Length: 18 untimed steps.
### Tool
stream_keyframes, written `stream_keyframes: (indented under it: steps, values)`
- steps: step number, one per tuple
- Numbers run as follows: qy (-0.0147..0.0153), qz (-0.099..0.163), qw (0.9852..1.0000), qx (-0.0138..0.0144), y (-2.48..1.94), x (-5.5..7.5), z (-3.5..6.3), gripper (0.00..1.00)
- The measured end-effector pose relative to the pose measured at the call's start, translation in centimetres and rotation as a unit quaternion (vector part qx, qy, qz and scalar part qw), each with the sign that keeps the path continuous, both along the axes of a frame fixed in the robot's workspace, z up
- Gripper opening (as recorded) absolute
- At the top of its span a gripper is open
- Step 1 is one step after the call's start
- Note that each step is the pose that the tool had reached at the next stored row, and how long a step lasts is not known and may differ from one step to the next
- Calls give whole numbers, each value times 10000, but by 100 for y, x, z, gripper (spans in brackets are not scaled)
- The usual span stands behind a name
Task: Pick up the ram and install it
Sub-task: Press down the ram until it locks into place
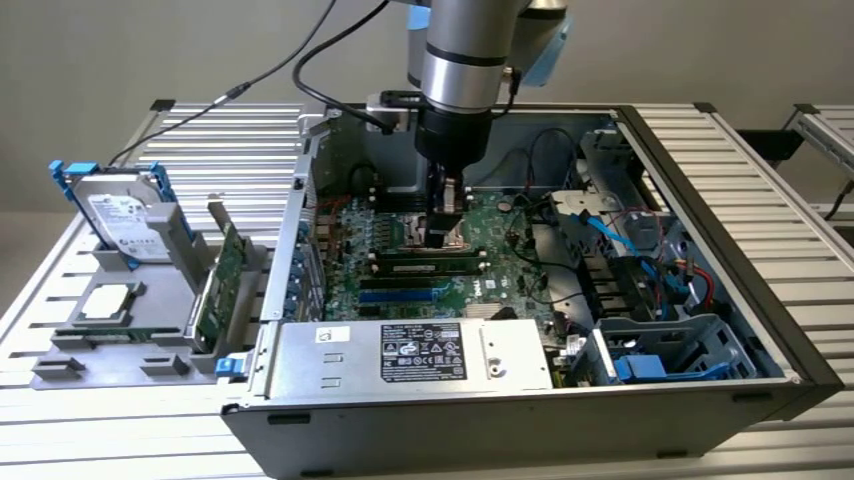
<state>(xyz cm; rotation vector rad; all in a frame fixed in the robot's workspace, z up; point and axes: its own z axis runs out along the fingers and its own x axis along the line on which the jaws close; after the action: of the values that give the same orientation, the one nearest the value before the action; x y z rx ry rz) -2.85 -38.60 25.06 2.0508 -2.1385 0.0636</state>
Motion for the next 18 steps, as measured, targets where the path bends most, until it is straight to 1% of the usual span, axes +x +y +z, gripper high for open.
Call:
stream_keyframes:
  steps: [2, 4, 7, 10, 14, 18]
  values:
    - [0, -151, 9999, 0, 0, 0, 0, 11]
    - [-1, -331, 9995, 1, 0, 0, -1, 11]
    - [-2, -560, 9984, 0, 0, 0, 0, 11]
    - [-16, -747, 9972, 0, 0, 0, -1, 11]
    - [-31, -1011, 9949, -1, 0, 0, 0, 11]
    - [-57, -1280, 9918, 1, 0, 0, -1, 11]
